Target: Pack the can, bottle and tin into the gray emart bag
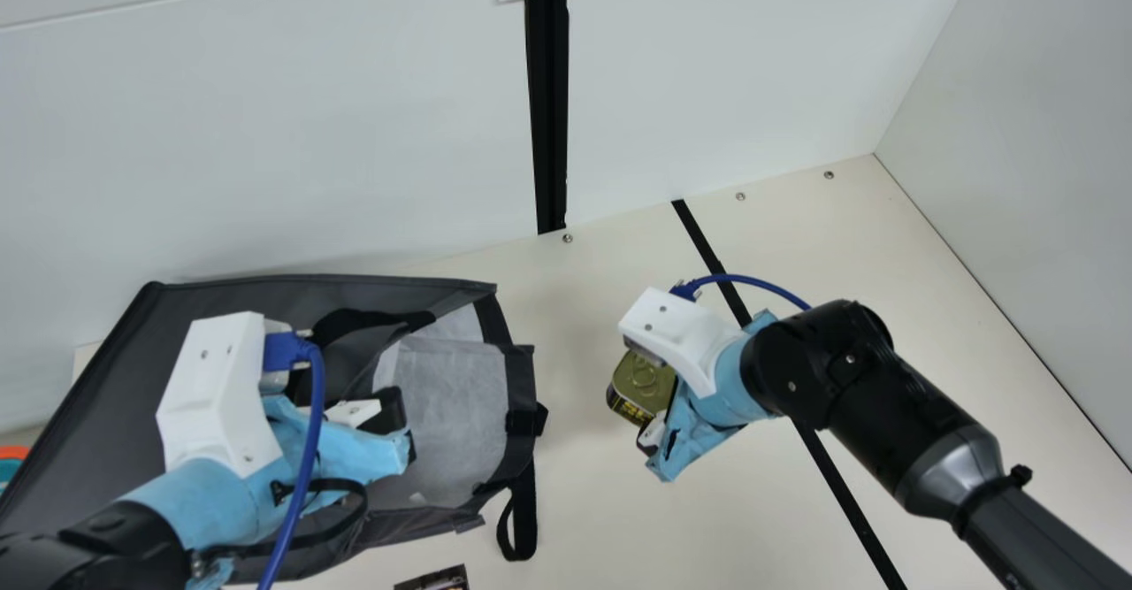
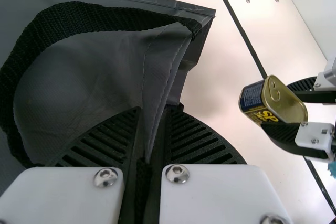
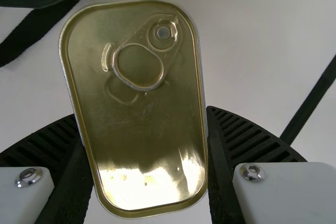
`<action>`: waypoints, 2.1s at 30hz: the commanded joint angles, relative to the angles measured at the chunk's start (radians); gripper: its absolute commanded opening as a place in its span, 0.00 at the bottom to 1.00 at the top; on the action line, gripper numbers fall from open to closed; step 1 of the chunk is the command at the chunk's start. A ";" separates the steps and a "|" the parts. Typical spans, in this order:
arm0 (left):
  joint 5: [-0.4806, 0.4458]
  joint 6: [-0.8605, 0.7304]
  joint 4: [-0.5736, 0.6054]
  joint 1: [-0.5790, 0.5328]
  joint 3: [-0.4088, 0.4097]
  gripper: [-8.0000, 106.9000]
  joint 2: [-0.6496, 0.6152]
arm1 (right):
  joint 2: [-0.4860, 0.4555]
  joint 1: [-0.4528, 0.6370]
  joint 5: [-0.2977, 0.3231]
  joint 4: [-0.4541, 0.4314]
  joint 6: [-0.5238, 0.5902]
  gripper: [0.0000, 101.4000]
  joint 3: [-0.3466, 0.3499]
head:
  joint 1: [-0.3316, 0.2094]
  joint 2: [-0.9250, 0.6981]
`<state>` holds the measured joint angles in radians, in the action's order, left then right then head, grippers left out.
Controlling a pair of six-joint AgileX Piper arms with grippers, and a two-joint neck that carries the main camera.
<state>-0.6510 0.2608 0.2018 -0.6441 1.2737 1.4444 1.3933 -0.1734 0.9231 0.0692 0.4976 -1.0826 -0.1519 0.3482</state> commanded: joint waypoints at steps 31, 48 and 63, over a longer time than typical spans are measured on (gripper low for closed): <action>0.000 0.000 0.000 0.000 0.000 0.16 0.000 | -0.003 -0.163 -0.125 0.202 0.172 0.00 0.054 | -0.023 0.001; 0.000 0.000 0.000 0.000 0.000 0.16 0.000 | 0.022 -0.156 -0.249 0.525 0.427 0.00 0.072 | -0.023 0.001; 0.000 0.000 0.000 0.000 0.000 0.16 0.000 | 0.106 -0.168 -0.305 0.700 0.577 0.00 0.064 | -0.023 0.001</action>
<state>-0.6510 0.2608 0.2018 -0.6441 1.2737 1.4444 1.4948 -0.3410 0.6176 0.7590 1.0674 -1.0164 -0.1519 0.3482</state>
